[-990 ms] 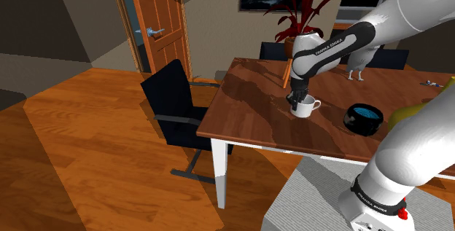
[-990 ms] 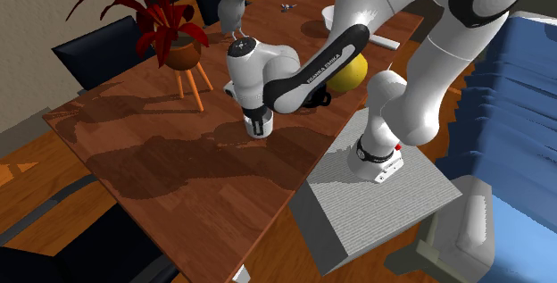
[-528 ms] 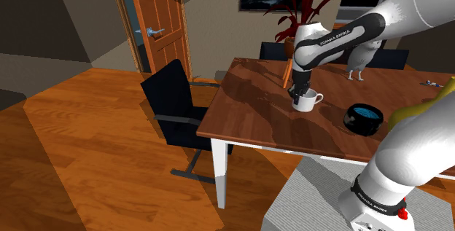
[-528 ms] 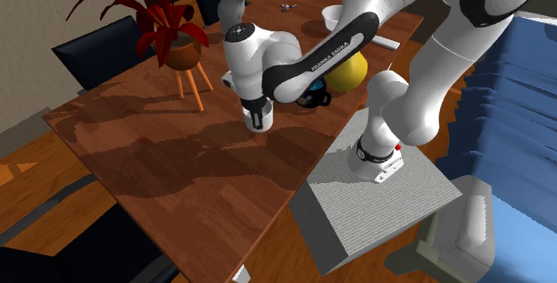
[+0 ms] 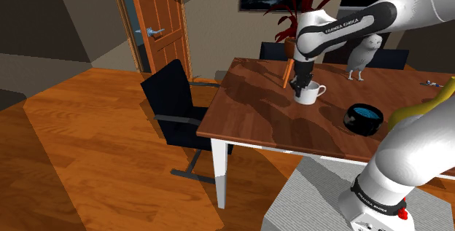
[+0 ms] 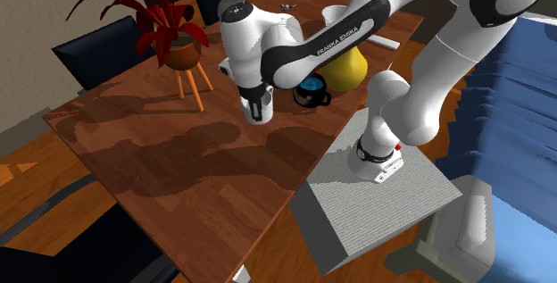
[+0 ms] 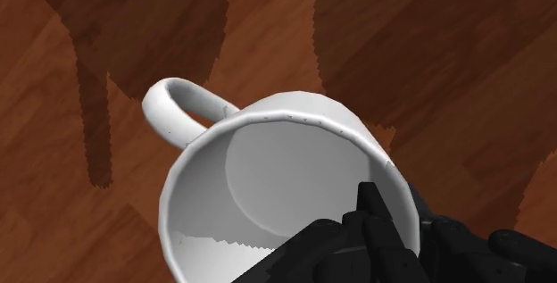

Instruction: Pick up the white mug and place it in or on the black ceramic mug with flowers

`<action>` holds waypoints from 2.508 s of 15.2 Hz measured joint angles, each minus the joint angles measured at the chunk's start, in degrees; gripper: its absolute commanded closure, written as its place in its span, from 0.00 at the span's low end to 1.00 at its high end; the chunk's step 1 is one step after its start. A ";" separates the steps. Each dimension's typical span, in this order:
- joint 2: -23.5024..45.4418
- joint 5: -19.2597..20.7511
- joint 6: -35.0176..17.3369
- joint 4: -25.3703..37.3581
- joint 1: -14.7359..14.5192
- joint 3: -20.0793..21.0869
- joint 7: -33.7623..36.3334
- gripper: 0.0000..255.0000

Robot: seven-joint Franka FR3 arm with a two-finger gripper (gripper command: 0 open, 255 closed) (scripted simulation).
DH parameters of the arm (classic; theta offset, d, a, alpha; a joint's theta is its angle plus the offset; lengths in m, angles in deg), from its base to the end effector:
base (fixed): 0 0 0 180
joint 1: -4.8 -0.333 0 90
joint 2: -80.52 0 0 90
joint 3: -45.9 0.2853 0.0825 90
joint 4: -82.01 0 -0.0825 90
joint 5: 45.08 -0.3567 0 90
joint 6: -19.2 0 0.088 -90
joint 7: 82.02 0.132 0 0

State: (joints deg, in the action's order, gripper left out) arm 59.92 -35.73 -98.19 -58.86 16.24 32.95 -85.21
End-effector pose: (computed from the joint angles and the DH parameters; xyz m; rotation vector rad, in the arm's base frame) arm 0.3680 -0.1784 0.3806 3.0615 -0.4228 -0.1060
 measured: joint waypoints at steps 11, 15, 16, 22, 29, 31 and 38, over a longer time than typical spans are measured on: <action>-2.72 -0.33 9.09 6.40 -0.07 0.67 -0.54 1.00; -3.20 -0.53 12.27 9.10 -0.18 0.96 -0.67 1.00; -3.32 -0.56 12.81 9.51 -0.20 1.03 -0.67 1.00; -13.19 2.61 15.73 3.05 2.76 -1.21 -4.11 1.00; -26.17 7.63 20.63 -4.17 7.71 -4.64 -9.73 1.00; -29.07 9.10 22.30 -5.07 9.17 -5.78 -11.63 1.00; -38.89 15.28 27.97 -7.81 14.97 -10.69 -19.45 1.00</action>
State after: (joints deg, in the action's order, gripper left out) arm 21.04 -20.45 -70.22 -66.68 31.21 22.26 -104.66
